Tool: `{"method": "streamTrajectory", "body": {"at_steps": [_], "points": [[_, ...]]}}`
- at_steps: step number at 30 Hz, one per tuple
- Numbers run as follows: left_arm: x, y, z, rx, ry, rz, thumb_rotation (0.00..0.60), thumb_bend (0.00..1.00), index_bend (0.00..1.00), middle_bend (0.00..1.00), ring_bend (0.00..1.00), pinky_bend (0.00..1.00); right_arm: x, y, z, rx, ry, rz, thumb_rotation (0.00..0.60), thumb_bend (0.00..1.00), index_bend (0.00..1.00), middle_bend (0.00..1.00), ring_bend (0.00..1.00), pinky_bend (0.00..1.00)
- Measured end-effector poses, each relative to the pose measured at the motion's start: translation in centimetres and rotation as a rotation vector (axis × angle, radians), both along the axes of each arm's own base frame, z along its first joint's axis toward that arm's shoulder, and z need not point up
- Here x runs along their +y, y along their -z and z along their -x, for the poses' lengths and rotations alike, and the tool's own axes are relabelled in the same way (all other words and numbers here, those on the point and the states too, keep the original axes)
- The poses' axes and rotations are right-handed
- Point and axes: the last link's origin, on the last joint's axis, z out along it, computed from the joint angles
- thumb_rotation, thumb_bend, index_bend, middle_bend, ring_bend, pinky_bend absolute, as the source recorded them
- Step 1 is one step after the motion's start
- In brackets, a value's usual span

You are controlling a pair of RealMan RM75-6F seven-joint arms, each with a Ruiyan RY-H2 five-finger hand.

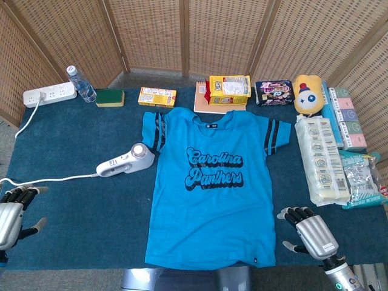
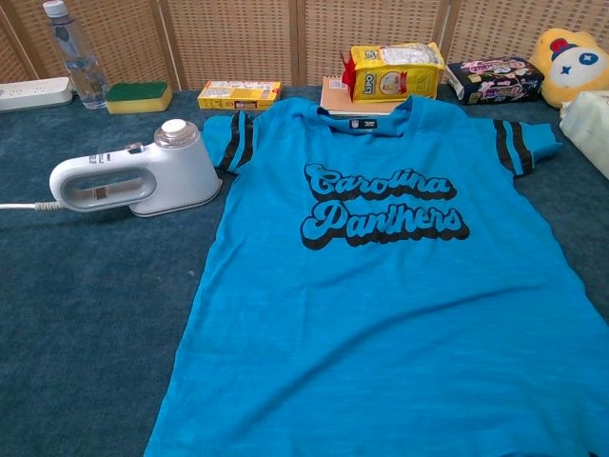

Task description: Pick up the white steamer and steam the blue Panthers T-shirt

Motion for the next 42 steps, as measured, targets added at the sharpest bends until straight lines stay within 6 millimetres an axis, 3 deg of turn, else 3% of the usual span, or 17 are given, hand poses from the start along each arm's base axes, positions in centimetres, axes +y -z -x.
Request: {"method": "streamTrajectory", "body": {"at_steps": [11, 26, 42], "points": [[0.2, -0.3, -0.6, 0.012, 0.018, -0.001, 0.575, 0.23, 0.26, 0.32, 0.21, 0.2, -0.2, 1.8, 0.9, 0.069, -0.051, -0.032, 0.544, 0.14, 0.31, 0.34, 0.34, 0.33], [0.0, -0.4, -0.9, 0.012, 0.022, 0.002, 0.569, 0.23, 0.26, 0.32, 0.21, 0.2, -0.1, 2.8, 3.0, 0.136, -0.102, -0.033, 0.545, 0.12, 0.3, 0.34, 0.34, 0.33], [-0.6, -0.6, -0.9, 0.005, 0.014, -0.002, 0.57, 0.23, 0.26, 0.32, 0.21, 0.2, -0.5, 4.7, 3.7, 0.141, -0.141, -0.064, 0.544, 0.12, 0.3, 0.34, 0.34, 0.33]]}}
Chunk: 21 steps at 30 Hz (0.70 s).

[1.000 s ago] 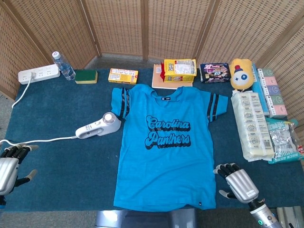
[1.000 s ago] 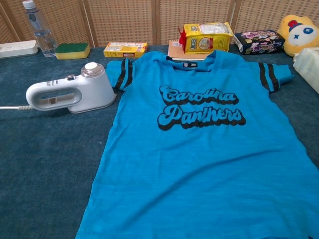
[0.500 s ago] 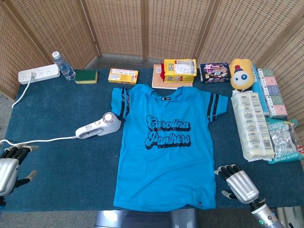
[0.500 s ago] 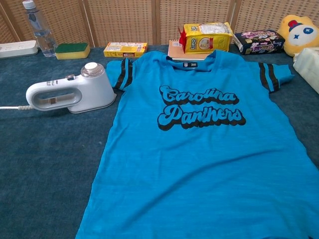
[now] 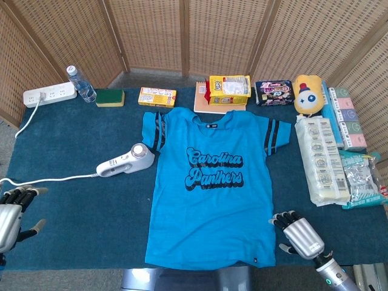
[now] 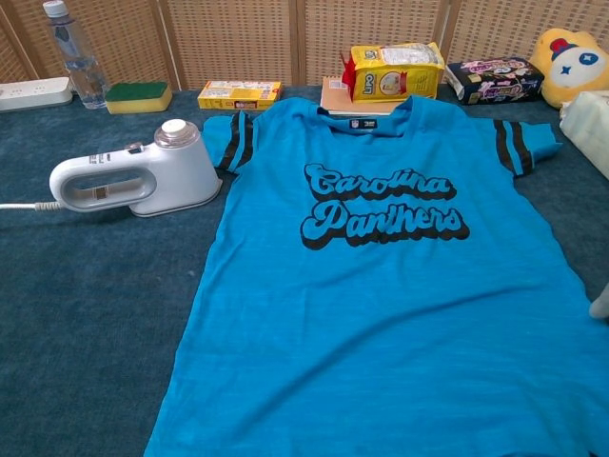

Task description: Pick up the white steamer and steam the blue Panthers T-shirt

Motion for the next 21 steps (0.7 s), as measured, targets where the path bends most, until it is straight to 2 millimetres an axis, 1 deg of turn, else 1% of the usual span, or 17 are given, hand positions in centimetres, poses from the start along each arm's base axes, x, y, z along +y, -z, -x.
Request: {"method": "streamTrajectory", "body": {"at_steps": [9, 14, 21], "points": [[0.0, 0.0, 0.4, -0.005, -0.008, 0.003, 0.579, 0.23, 0.26, 0.32, 0.21, 0.2, -0.5, 0.6, -0.6, -0.008, -0.02, -0.005, 0.544, 0.12, 0.3, 0.34, 0.35, 0.34], [0.1, 0.0, 0.6, -0.009, -0.012, 0.001, 0.571, 0.23, 0.26, 0.32, 0.21, 0.2, -0.6, 1.1, -1.2, -0.009, -0.033, -0.013, 0.546, 0.12, 0.3, 0.34, 0.35, 0.34], [0.2, 0.3, 1.2, -0.016, -0.024, 0.01, 0.577, 0.23, 0.26, 0.32, 0.21, 0.2, -0.9, 1.9, -2.0, -0.006, -0.047, -0.027, 0.547, 0.12, 0.3, 0.34, 0.36, 0.34]]}}
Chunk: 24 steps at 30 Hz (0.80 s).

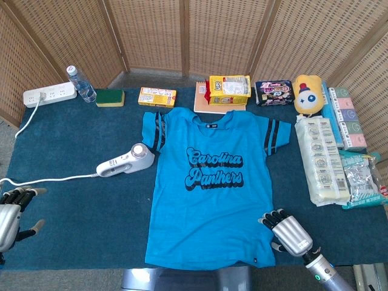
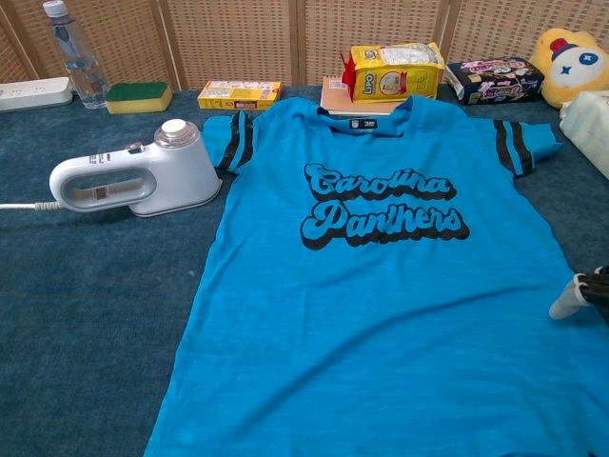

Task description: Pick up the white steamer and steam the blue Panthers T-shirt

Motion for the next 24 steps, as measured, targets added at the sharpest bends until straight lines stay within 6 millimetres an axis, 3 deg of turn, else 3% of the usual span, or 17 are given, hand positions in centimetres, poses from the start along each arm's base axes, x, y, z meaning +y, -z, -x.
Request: {"method": "streamTrajectory", "body": {"at_steps": [8, 24], "points": [[0.2, 0.4, 0.6, -0.01, -0.01, 0.007, 0.574, 0.23, 0.26, 0.32, 0.21, 0.2, -0.3, 0.5, -1.3, -0.014, -0.016, -0.004, 0.546, 0.16, 0.38, 0.38, 0.4, 0.41], [0.5, 0.7, 1.7, -0.029, -0.021, 0.005, 0.573, 0.23, 0.26, 0.32, 0.21, 0.2, -0.6, 2.2, -4.2, -0.016, -0.066, -0.046, 0.6, 0.45, 0.53, 0.48, 0.51, 0.68]]}}
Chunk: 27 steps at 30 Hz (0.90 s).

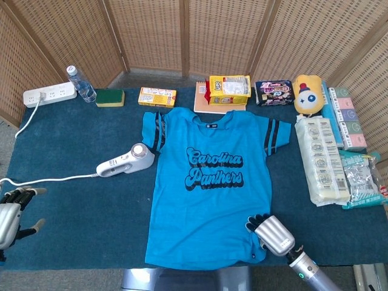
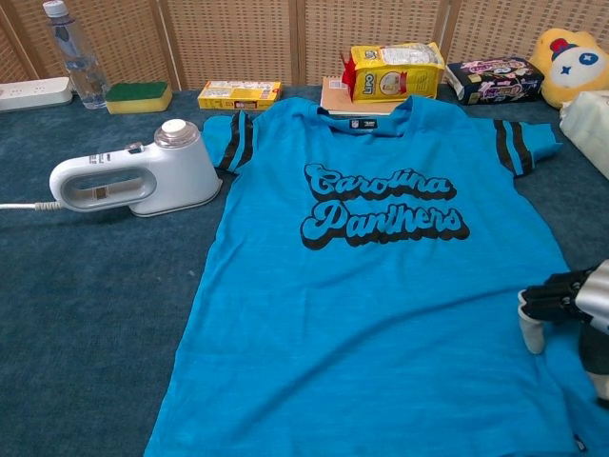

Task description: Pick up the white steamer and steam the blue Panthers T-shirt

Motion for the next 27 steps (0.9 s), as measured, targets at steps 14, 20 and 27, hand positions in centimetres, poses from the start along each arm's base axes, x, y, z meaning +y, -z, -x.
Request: {"method": "streamTrajectory", "body": {"at_steps": [14, 20, 27], "points": [[0.4, 0.0, 0.2, 0.0, 0.017, 0.003, 0.573, 0.23, 0.26, 0.32, 0.21, 0.21, -0.3, 0.3, -1.4, -0.021, -0.011, 0.004, 0.6, 0.57, 0.57, 0.54, 0.58, 0.77], [1.2, 0.5, -0.6, 0.025, 0.048, 0.033, 0.569, 0.23, 0.26, 0.32, 0.21, 0.25, -0.4, -0.1, -1.4, -0.032, 0.001, 0.011, 0.6, 0.57, 0.57, 0.55, 0.59, 0.77], [3.6, 1.4, -2.3, 0.077, 0.078, 0.093, 0.569, 0.23, 0.26, 0.32, 0.21, 0.28, -0.4, -0.5, -1.3, -0.047, 0.027, 0.011, 0.6, 0.57, 0.57, 0.55, 0.59, 0.78]]}}
